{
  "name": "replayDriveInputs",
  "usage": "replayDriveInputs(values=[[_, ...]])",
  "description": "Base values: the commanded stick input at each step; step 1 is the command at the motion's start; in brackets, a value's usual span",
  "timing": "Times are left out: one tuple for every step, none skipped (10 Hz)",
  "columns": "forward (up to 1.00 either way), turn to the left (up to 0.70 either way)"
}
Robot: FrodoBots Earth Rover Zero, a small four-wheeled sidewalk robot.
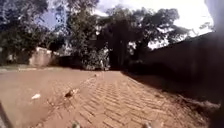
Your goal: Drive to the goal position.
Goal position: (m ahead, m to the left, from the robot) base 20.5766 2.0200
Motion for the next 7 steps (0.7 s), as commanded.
replayDriveInputs(values=[[0.7, 0.0], [0.7, 0.0], [0.7, 0.0], [0.7, 0.0], [0.7, 0.0], [0.7, 0.0], [0.7, 0.0]])
